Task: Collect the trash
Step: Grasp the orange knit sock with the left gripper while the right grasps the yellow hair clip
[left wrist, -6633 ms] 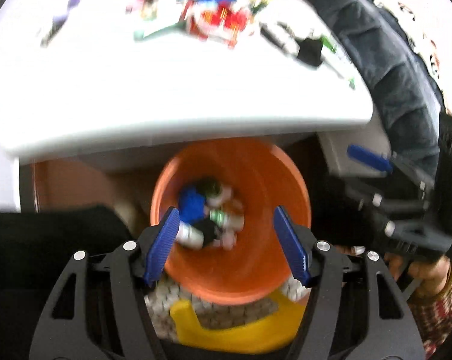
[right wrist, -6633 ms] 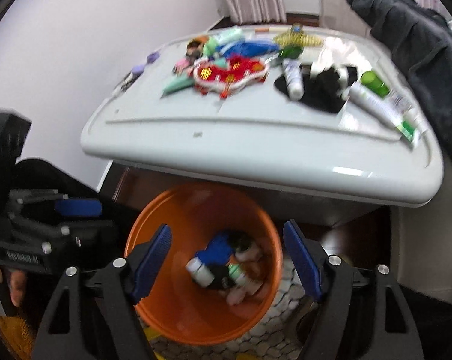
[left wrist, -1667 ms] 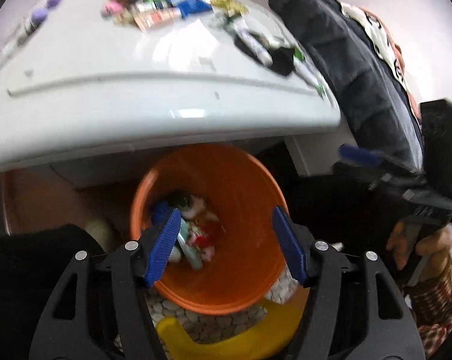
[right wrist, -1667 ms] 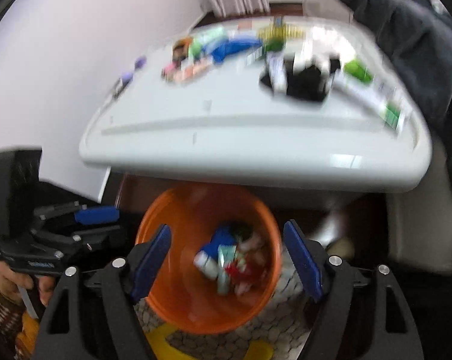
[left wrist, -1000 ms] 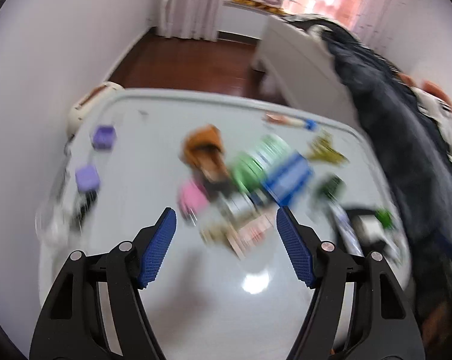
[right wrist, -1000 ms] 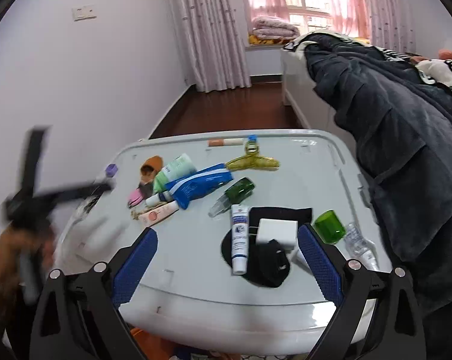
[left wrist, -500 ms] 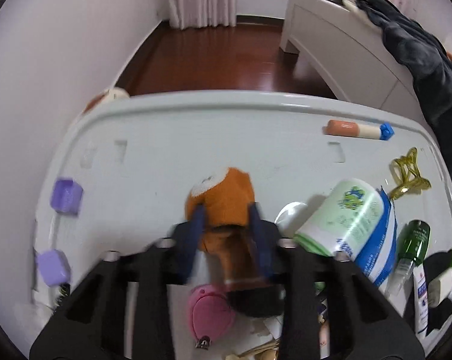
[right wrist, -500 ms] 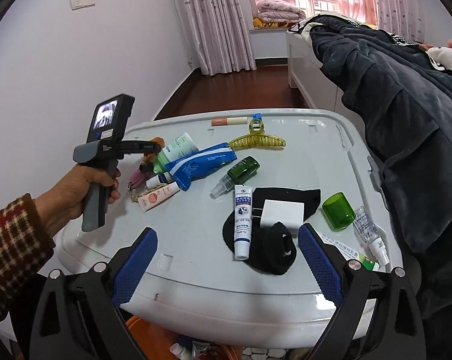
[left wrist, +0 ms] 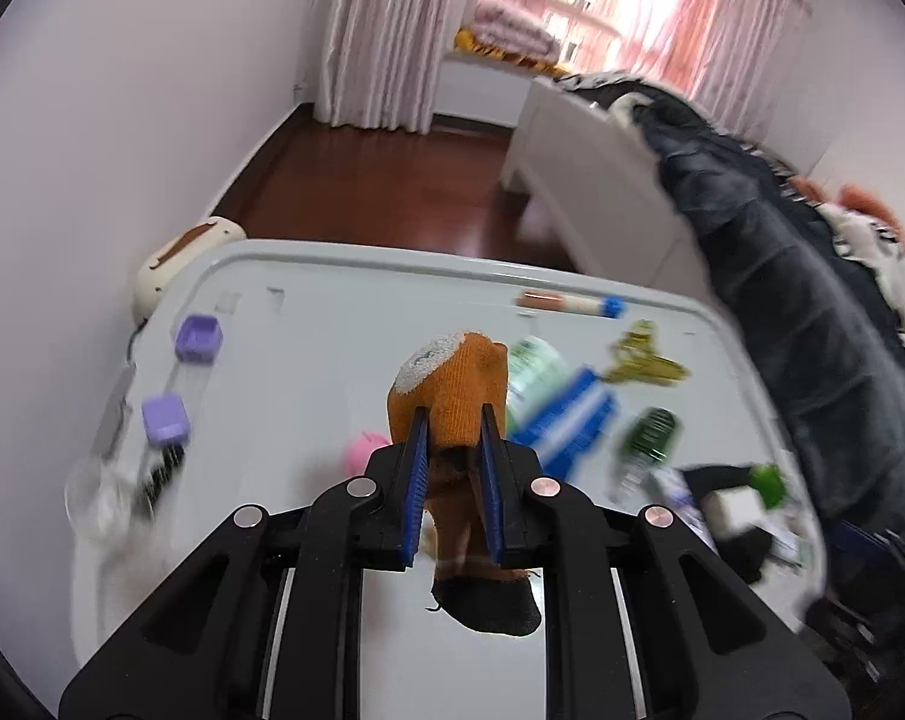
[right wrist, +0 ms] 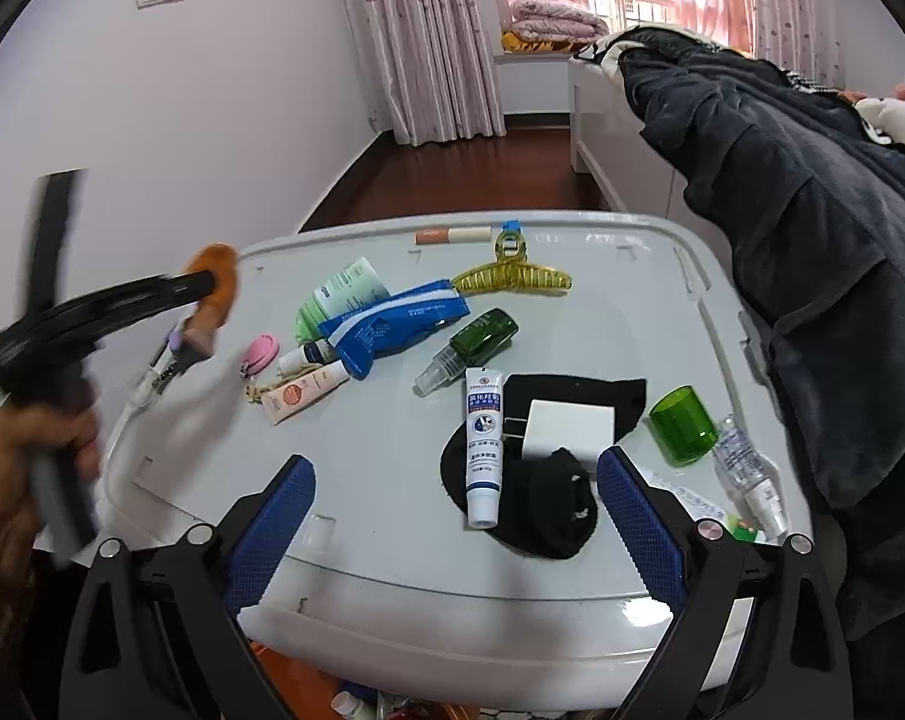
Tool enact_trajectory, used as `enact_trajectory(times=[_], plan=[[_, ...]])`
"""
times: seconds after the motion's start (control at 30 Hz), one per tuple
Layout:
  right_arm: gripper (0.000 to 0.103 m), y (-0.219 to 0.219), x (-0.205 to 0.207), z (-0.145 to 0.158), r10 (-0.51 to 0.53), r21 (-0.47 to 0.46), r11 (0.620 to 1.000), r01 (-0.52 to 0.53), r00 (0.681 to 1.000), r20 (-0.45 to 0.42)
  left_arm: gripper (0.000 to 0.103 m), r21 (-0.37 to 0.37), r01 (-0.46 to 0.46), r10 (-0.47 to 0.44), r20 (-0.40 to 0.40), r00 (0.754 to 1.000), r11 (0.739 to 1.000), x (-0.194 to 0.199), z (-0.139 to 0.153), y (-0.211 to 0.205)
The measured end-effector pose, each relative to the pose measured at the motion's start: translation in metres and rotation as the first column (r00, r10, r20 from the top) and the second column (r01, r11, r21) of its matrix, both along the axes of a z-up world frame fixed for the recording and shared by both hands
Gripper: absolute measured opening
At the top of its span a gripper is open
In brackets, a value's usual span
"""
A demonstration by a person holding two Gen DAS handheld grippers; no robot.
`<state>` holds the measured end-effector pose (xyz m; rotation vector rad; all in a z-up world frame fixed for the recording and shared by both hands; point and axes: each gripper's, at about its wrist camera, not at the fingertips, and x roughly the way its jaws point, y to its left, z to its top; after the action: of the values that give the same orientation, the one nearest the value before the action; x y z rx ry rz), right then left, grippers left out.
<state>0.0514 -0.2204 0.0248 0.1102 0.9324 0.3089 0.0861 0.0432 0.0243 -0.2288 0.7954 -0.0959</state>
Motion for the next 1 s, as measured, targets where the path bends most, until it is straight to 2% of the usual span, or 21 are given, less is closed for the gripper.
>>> enact_trajectory(times=[0.1, 0.2, 0.27, 0.37, 0.47, 0.53, 0.6, 0.67, 0.73, 0.77, 0.8, 0.83, 0.93, 1.0], plan=[[0.093, 0.001, 0.019, -0.006, -0.019, 0.017, 1.0, 0.02, 0.999, -0.047, 0.015, -0.026, 0.041, -0.04, 0.011, 0.999, 0.999, -0.013, -0.006, -0.013], [0.093, -0.003, 0.055, -0.003, -0.054, 0.054, 0.997, 0.058, 0.996, -0.075, 0.015, -0.025, 0.097, -0.097, 0.015, 0.995, 0.995, -0.007, -0.008, -0.028], [0.093, -0.001, 0.086, -0.004, -0.071, 0.016, 0.997, 0.072, 0.995, -0.069, 0.015, -0.043, 0.129, -0.128, 0.021, 0.992, 0.991, -0.005, -0.004, -0.031], [0.093, 0.009, 0.146, -0.014, -0.106, -0.091, 0.991, 0.102, 0.993, -0.046, 0.016, -0.065, 0.142, -0.14, 0.03, 0.99, 0.988, -0.004, -0.001, -0.034], [0.077, 0.025, 0.2, -0.033, -0.11, -0.204, 0.974, 0.095, 0.992, -0.061, 0.016, -0.078, 0.143, -0.141, 0.03, 0.99, 0.987, -0.001, -0.001, -0.033], [0.076, 0.035, 0.223, -0.044, -0.103, -0.238, 0.968, 0.079, 0.991, -0.088, 0.016, -0.076, 0.143, -0.14, 0.034, 0.99, 0.987, -0.001, -0.001, -0.031], [0.075, 0.041, 0.245, -0.056, -0.118, -0.231, 0.969, 0.086, 0.985, -0.128, 0.016, -0.07, 0.145, -0.143, 0.036, 0.989, 0.987, -0.004, 0.0, -0.026], [0.071, 0.044, 0.257, -0.066, -0.135, -0.24, 0.966, 0.093, 0.978, -0.162, 0.016, -0.075, 0.144, -0.142, 0.034, 0.989, 0.987, -0.004, -0.001, -0.022], [0.053, 0.048, 0.266, -0.078, -0.146, -0.263, 0.961, 0.09, 0.968, -0.204, 0.016, -0.084, 0.142, -0.14, 0.027, 0.99, 0.986, -0.004, -0.002, -0.02], [0.047, 0.052, 0.268, -0.084, -0.138, -0.283, 0.957, 0.07, 0.964, -0.228, 0.016, -0.088, 0.142, -0.14, 0.026, 0.99, 0.986, -0.005, -0.002, -0.019], [0.034, 0.055, 0.268, -0.088, -0.126, -0.303, 0.952, 0.051, 0.964, -0.234, 0.016, -0.087, 0.143, -0.141, 0.028, 0.99, 0.986, -0.005, -0.001, -0.019], [0.029, 0.058, 0.267, -0.088, -0.111, -0.313, 0.949, 0.036, 0.968, -0.226, 0.016, -0.084, 0.141, -0.139, 0.03, 0.99, 0.986, -0.004, 0.0, -0.019], [0.029, 0.06, 0.257, -0.078, -0.093, -0.311, 0.95, 0.033, 0.979, -0.18, 0.016, -0.094, 0.14, -0.137, 0.034, 0.99, 0.986, -0.006, 0.001, -0.017], [0.029, 0.057, 0.245, -0.059, -0.077, -0.278, 0.96, 0.038, 0.988, -0.132, 0.016, -0.093, 0.143, -0.14, 0.037, 0.989, 0.985, -0.006, 0.002, -0.018]])
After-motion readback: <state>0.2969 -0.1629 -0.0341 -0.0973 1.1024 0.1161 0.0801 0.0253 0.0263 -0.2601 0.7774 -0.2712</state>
